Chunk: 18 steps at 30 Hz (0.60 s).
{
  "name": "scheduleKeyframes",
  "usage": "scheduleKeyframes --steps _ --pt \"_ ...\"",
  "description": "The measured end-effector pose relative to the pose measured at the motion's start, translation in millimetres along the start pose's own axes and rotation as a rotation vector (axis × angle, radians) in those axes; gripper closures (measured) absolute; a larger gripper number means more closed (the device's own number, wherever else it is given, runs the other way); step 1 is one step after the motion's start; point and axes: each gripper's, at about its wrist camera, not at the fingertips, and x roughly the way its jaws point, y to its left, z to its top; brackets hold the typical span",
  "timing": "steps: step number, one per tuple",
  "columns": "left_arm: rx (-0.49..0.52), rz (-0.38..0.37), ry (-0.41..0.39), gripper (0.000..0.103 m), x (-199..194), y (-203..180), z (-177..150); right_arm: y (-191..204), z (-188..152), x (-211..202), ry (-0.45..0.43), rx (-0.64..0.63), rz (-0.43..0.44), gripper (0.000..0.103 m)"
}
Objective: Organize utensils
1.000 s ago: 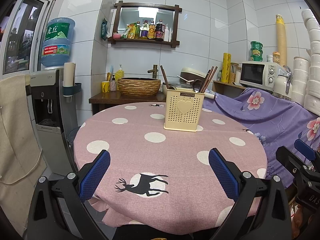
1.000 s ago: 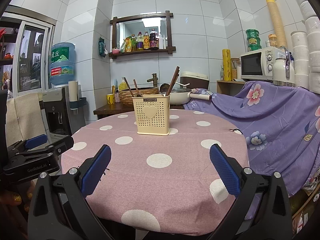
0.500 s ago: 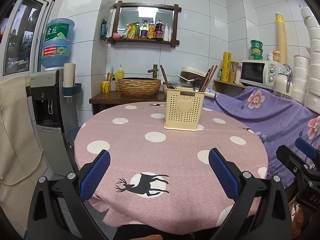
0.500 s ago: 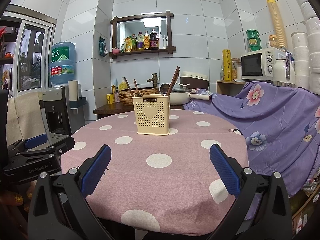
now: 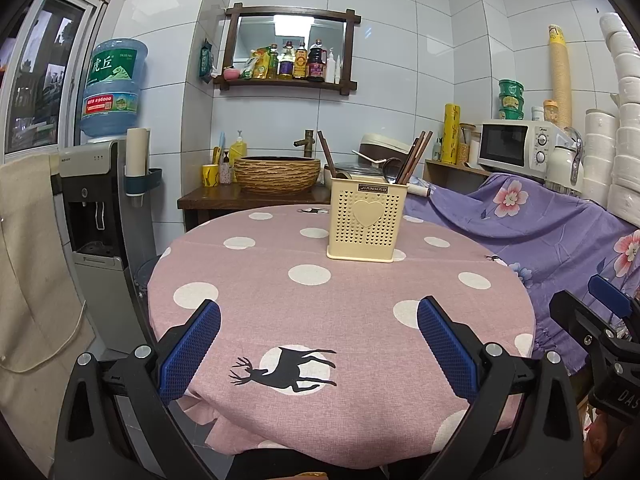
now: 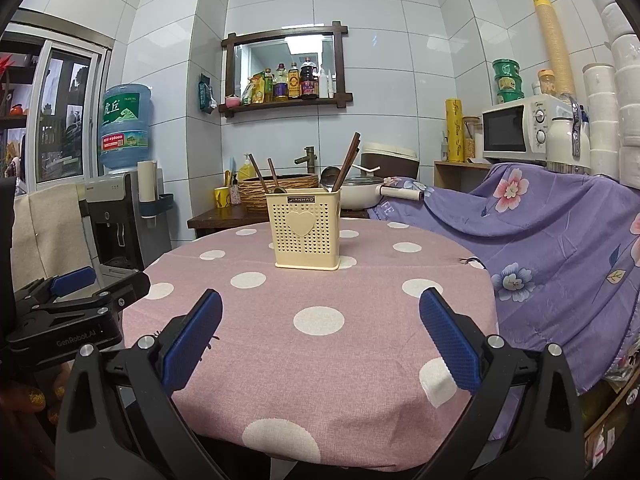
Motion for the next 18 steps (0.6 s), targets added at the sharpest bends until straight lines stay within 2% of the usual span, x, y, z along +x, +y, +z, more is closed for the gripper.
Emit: scheduleKeyframes --steps 18 --pt "0.005 0.012 0.005 0.006 0.4 -0.4 -0.2 0.8 -0.7 -0.4 0.003 0.002 0.002 0.006"
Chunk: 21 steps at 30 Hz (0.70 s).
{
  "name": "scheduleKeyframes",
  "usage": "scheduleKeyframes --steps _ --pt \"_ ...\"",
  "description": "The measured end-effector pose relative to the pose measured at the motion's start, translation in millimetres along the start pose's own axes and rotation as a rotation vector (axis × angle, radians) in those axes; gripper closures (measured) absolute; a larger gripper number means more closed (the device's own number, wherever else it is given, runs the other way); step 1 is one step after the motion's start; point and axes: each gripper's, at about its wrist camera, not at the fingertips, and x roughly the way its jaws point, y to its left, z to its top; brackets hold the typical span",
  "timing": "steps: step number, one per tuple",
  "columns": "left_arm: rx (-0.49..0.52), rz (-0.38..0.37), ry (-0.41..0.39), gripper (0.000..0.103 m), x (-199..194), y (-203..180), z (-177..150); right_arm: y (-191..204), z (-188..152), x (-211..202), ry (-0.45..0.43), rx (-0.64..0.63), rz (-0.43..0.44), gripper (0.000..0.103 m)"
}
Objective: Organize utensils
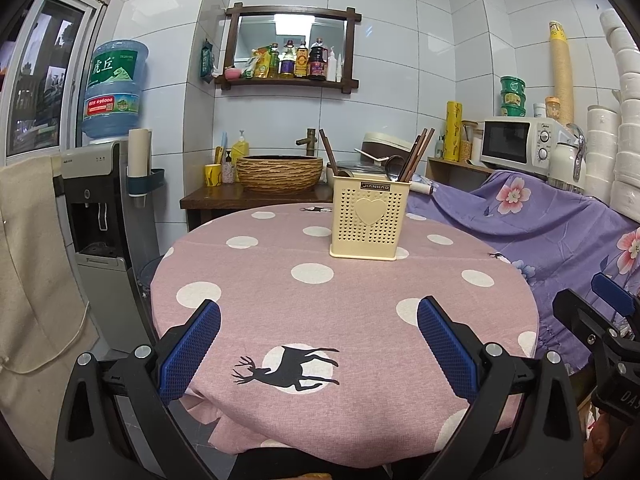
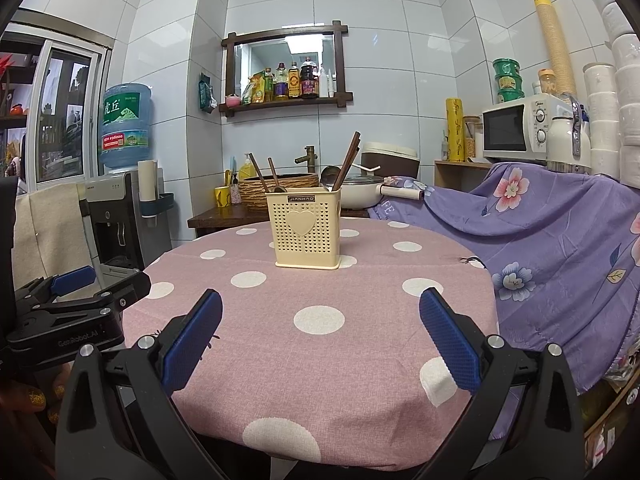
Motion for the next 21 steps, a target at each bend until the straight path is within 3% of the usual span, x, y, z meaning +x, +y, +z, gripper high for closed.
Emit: scheduleKeyframes --steps 21 --pt "-0.009 -0.008 -0.003 0.006 -2.2 3.6 -0.6 -0.8 0.7 -0.6 0.005 -0.004 0.004 0.006"
